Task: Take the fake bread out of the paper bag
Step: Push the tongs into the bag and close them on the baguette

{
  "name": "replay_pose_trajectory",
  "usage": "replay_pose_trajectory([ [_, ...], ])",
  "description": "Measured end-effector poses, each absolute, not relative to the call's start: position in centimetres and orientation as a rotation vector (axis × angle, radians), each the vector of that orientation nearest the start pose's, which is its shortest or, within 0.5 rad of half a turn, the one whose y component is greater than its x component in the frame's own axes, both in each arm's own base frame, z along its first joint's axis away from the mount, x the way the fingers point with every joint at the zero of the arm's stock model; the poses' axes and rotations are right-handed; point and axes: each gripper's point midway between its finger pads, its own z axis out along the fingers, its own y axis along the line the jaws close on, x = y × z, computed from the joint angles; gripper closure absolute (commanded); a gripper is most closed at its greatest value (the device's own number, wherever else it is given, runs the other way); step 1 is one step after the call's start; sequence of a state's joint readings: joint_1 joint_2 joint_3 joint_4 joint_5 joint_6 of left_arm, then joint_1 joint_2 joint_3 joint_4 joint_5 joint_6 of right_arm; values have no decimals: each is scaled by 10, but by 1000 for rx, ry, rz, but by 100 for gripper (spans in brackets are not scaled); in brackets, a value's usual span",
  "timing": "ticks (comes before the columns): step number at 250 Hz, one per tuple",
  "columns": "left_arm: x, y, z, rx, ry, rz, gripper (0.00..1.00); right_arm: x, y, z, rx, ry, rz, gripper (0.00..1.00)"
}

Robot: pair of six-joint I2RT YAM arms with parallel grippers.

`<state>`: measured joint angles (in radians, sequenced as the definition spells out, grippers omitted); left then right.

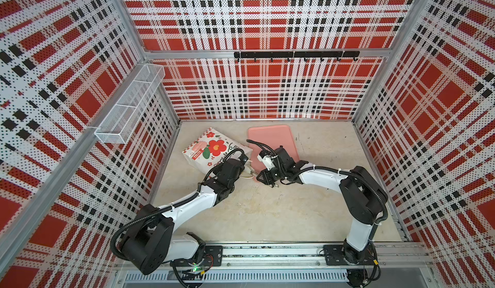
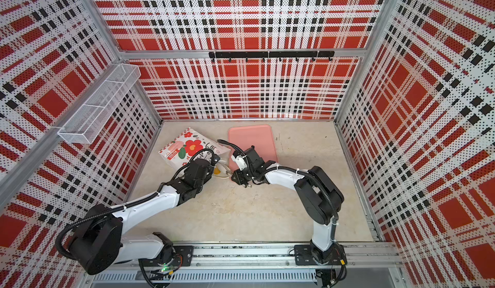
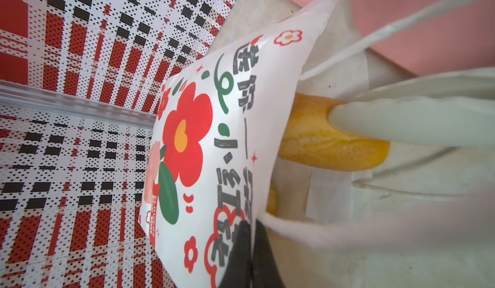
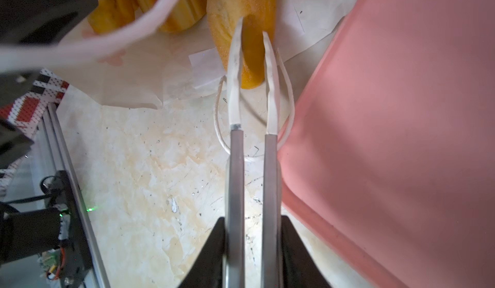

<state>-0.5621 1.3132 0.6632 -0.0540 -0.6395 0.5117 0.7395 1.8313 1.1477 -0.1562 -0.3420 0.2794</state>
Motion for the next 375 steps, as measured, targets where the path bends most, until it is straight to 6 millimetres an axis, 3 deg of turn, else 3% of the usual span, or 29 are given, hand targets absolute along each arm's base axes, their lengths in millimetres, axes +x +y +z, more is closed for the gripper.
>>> replay_pose_trajectory([
  [117, 347, -97, 130, 821, 2046, 691, 100, 319, 365, 96, -730, 2391, 878, 47],
  [206, 347, -97, 130, 819, 2046, 691, 100, 327, 372, 106, -733, 2350, 892, 46],
  [375, 347, -97, 130, 817, 2047, 689, 100, 334, 381, 76, -817, 2422, 760, 46],
])
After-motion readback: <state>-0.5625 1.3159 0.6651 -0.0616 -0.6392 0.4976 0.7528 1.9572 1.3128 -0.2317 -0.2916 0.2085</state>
